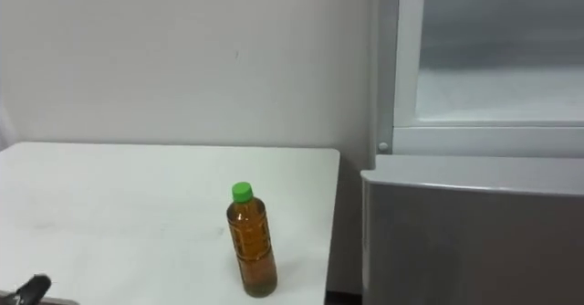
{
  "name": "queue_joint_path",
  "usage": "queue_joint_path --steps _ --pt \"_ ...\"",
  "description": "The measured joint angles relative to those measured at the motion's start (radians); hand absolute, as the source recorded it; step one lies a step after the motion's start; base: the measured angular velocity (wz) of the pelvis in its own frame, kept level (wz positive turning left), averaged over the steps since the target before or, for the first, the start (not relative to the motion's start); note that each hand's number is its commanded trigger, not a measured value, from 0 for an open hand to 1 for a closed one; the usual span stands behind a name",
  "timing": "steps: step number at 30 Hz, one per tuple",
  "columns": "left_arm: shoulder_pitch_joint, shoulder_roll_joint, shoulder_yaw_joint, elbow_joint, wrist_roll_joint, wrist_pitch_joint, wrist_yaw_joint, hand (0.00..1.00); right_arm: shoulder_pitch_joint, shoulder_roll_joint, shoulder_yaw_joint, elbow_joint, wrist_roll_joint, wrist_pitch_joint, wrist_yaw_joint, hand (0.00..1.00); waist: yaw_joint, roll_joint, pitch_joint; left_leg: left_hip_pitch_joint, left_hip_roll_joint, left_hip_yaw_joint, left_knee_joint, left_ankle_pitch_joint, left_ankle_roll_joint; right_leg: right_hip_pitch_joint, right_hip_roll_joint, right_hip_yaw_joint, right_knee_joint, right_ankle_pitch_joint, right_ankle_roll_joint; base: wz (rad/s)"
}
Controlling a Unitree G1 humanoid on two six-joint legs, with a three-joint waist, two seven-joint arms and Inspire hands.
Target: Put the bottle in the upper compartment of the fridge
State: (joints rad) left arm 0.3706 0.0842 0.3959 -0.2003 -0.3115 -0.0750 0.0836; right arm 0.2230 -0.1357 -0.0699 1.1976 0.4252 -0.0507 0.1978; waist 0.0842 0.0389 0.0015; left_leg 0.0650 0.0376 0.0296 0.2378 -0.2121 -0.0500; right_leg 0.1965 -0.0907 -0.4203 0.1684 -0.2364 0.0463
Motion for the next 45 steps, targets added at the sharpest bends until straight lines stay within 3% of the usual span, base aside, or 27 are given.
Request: queue_joint_path --steps 7,14,17,20,27,32,45 --pt "0.024 0.002 -0.015 0.41 -0.014 0.0 0.044 0.0 0.013 0.0 -0.041 -0.002 -0.003 0.009 0.003 0.0 0.001 -0.009 0.0004 0.013 -0.001 0.002 0.0 0.0 0.0 0.013 -0.002 0.001 0.0 -0.002 0.0 0.0" --pt "0.022 0.0 -0.131 0.823 -0.013 -0.002 0.059 0.0 0.026 -0.003 -0.051 -0.001 0.002 0.008 0.002 0.0 -0.002 -0.023 0.0012 0.028 0.001 0.012 -0.002 0.0 0.0 0.019 -0.001 0.012 0.0 -0.003 0.0 -0.04" --pt "0.03 0.003 -0.172 0.924 -0.013 -0.003 0.059 0.0 0.034 -0.004 -0.05 -0.001 0.007 0.008 0.001 0.0 -0.006 -0.028 0.0026 0.034 0.002 0.015 -0.002 -0.002 0.0 0.023 -0.002 0.015 -0.003 -0.005 0.0 -0.02" --pt "0.04 0.005 -0.212 0.991 -0.012 -0.003 0.055 0.0 0.032 -0.007 -0.048 -0.002 0.007 0.008 0.002 0.0 -0.01 -0.026 0.0016 0.033 0.003 0.022 -0.004 -0.002 0.001 0.017 -0.003 0.021 0.0 -0.006 0.0 -0.03" --pt "0.034 0.006 -0.22 1.131 0.045 0.002 0.039 0.0 0.018 -0.007 -0.053 0.003 0.0 0.008 0.01 0.0 -0.046 -0.027 0.0005 0.032 0.002 0.03 -0.006 -0.004 0.002 0.011 -0.003 0.031 0.004 -0.006 0.0 -0.05" --pt "0.0 0.006 -0.236 1.208 0.132 0.037 0.019 0.0 0.015 -0.007 -0.051 0.005 0.007 0.01 0.004 0.0 -0.059 -0.026 0.0001 0.05 0.004 0.055 -0.017 -0.004 0.002 0.014 -0.004 0.056 0.008 -0.005 0.0 -0.1" --pt "-0.08 0.04 -0.283 1.244 0.328 0.077 -0.017 0.0 -0.013 -0.002 -0.034 0.012 -0.002 0.031 -0.004 0.0 -0.095 -0.044 0.001 0.065 0.002 0.098 -0.033 -0.004 0.002 0.009 -0.008 0.088 0.002 -0.005 0.007 -0.08"
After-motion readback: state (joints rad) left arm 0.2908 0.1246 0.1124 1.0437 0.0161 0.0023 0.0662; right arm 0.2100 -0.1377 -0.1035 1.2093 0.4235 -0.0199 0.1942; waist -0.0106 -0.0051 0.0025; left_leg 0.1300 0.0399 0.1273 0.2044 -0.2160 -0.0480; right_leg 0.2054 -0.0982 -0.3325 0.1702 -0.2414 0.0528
